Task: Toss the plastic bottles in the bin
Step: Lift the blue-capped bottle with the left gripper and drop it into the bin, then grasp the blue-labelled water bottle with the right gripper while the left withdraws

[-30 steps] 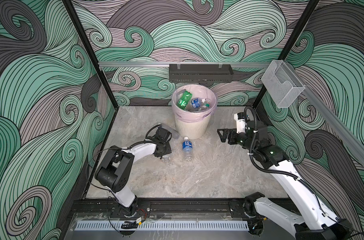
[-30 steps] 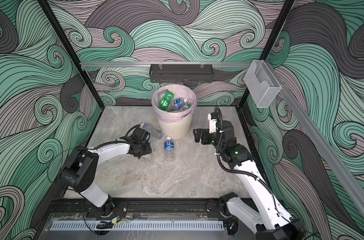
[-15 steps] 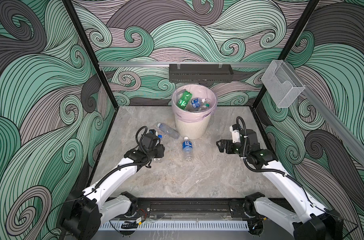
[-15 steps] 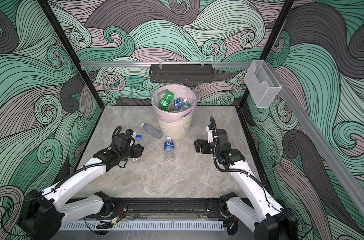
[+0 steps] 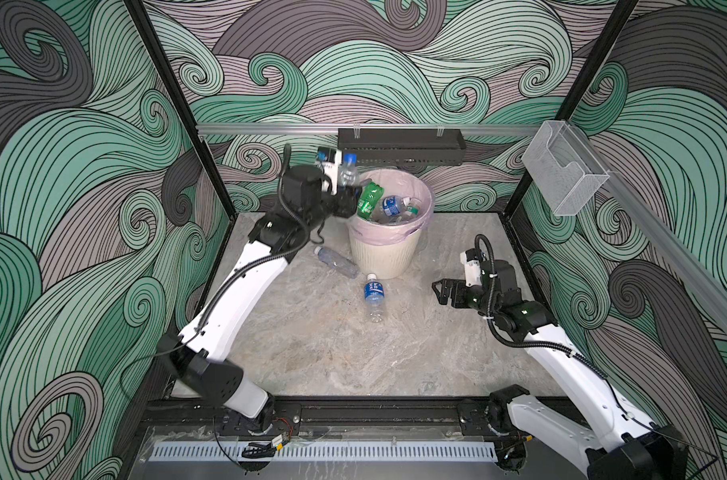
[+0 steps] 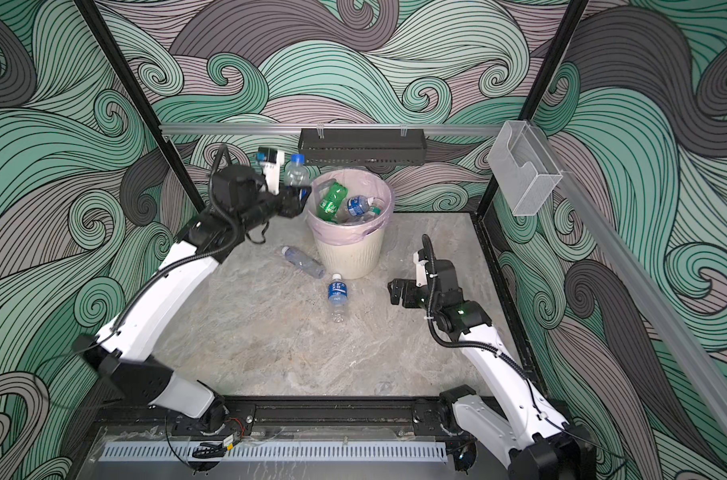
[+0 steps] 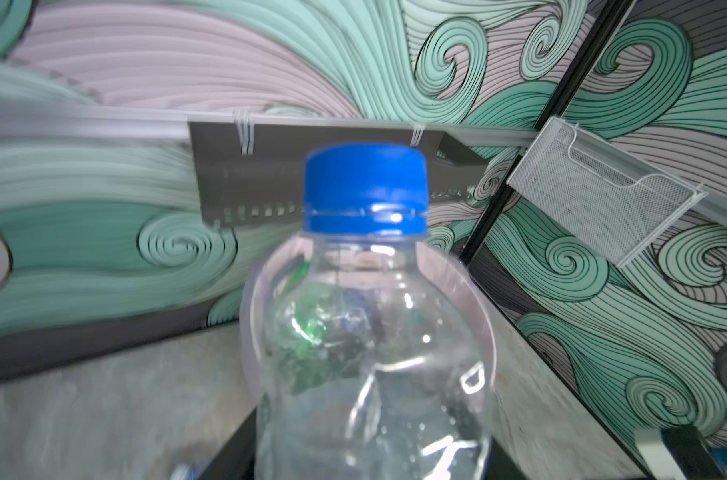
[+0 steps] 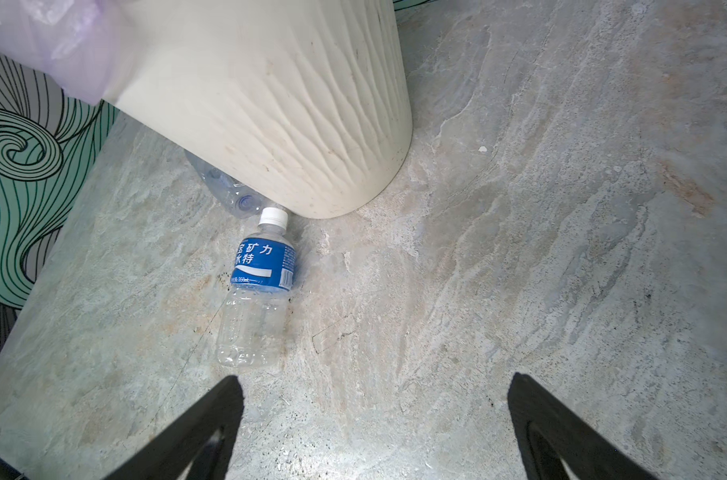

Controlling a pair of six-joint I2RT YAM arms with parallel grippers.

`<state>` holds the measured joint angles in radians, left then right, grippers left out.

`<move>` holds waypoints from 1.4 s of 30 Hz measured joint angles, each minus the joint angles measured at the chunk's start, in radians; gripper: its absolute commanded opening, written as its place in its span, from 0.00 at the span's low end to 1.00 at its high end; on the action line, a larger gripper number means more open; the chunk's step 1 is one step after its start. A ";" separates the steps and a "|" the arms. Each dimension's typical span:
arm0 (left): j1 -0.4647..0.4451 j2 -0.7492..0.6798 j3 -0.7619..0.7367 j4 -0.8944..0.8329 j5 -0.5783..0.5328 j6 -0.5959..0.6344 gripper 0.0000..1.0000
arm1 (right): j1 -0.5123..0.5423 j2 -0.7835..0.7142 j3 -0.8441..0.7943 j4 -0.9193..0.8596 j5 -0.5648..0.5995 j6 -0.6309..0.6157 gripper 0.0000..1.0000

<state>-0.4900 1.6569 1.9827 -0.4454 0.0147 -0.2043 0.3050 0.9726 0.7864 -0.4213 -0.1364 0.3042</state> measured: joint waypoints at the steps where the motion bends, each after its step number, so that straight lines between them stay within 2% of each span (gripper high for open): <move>1: -0.003 0.075 0.109 -0.016 0.009 -0.007 0.85 | 0.000 -0.006 -0.003 0.001 -0.006 0.005 1.00; 3: -0.006 0.160 0.213 -0.055 0.031 -0.017 0.86 | 0.000 -0.017 -0.007 -0.002 -0.021 0.010 1.00; 4: -0.008 0.174 0.208 -0.076 0.043 -0.022 0.86 | 0.000 -0.022 -0.008 -0.003 -0.028 0.011 1.00; 6: -0.011 0.156 0.108 -0.077 0.056 -0.032 0.87 | 0.000 -0.032 -0.014 -0.002 -0.039 0.010 1.00; 9: -0.014 0.040 -0.192 -0.034 0.055 -0.040 0.89 | 0.000 -0.043 -0.031 0.001 -0.058 0.009 1.00; 12: -0.014 -0.095 -0.407 -0.042 0.031 -0.042 0.89 | 0.003 -0.020 -0.032 0.018 -0.079 0.007 0.99; 21: -0.014 -0.529 -0.649 -0.047 -0.098 -0.049 0.89 | 0.100 0.165 -0.019 0.093 -0.089 0.024 0.94; 25: -0.014 -0.649 -0.823 -0.060 -0.156 -0.075 0.90 | 0.166 0.243 0.012 0.127 -0.076 0.051 0.92; 29: -0.013 -0.700 -0.988 -0.102 -0.192 -0.108 0.90 | 0.222 0.320 0.048 0.172 -0.057 0.083 0.90; 34: -0.011 -0.799 -1.088 -0.169 -0.243 -0.142 0.93 | 0.299 0.446 0.108 0.215 -0.025 0.114 0.87; 42: -0.010 -0.896 -1.092 -0.222 -0.321 -0.154 0.93 | 0.416 0.650 0.185 0.301 0.071 0.181 0.82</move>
<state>-0.4995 0.7605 0.8909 -0.6670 -0.3065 -0.3588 0.7212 1.6226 0.9710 -0.1204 -0.0650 0.4854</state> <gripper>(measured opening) 0.930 0.833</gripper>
